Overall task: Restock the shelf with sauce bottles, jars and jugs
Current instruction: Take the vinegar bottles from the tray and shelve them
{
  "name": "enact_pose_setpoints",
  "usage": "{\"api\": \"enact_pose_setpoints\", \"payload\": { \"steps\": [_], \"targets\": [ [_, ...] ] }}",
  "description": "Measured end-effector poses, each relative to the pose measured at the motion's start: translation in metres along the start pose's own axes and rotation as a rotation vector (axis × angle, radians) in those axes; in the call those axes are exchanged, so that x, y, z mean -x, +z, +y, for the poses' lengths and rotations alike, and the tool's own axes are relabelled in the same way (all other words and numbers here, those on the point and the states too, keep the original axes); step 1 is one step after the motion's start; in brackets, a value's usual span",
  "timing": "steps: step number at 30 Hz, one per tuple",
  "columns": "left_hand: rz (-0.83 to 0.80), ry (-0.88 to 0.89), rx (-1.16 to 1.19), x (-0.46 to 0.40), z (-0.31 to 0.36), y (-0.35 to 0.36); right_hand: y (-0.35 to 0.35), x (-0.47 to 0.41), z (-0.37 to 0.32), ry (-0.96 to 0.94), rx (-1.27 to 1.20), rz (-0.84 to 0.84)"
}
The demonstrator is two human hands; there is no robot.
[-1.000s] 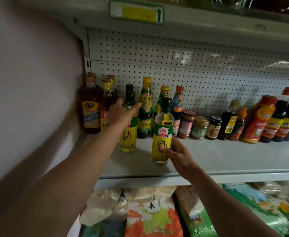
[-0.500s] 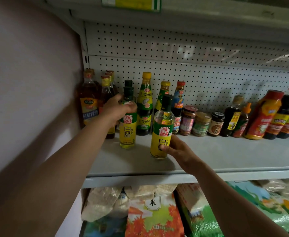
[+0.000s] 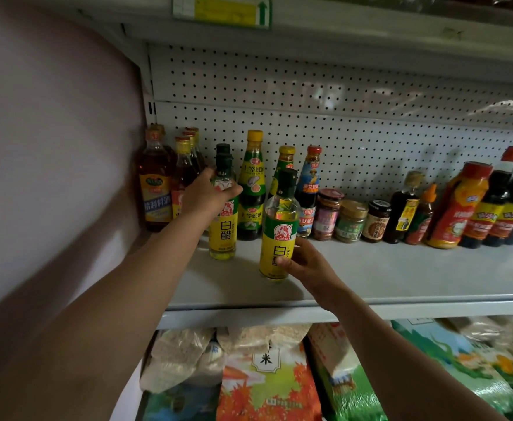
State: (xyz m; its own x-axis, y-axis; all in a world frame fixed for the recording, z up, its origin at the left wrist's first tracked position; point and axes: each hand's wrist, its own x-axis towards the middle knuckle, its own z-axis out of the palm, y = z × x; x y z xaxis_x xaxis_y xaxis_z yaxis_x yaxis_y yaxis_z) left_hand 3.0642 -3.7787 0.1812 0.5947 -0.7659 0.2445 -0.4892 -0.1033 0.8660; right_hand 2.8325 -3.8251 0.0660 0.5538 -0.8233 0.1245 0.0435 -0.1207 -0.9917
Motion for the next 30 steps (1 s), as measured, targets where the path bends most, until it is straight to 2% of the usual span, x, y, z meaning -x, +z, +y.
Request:
{"api": "enact_pose_setpoints", "payload": {
  "steps": [3,5,7,9,12,14,20,30],
  "targets": [
    [0.03,0.002,-0.03,0.003,0.0,-0.005,0.003,0.001,-0.001,0.014,0.009,0.024],
    [0.126,0.072,-0.069,0.007,0.003,-0.012,0.006,0.001,0.0,0.012,0.019,0.039],
    [0.153,0.19,-0.006,0.017,0.014,-0.021,0.012,0.0,0.002,0.009,0.029,0.04],
    [0.056,0.304,0.099,0.03,0.031,-0.03,0.021,-0.002,0.003,0.005,0.037,0.03],
    [-0.194,0.388,0.124,0.043,0.048,-0.039,0.042,-0.008,0.006,-0.004,0.045,0.005],
    [-0.26,0.392,0.076,0.047,0.049,-0.043,0.057,-0.012,0.009,-0.012,0.059,0.001],
    [-0.143,0.371,0.01,0.036,0.041,-0.049,0.079,-0.024,0.014,-0.016,0.108,0.016],
    [-0.13,0.362,-0.109,0.012,0.04,-0.053,0.093,-0.046,0.016,-0.018,0.162,0.025]
  ]
}}
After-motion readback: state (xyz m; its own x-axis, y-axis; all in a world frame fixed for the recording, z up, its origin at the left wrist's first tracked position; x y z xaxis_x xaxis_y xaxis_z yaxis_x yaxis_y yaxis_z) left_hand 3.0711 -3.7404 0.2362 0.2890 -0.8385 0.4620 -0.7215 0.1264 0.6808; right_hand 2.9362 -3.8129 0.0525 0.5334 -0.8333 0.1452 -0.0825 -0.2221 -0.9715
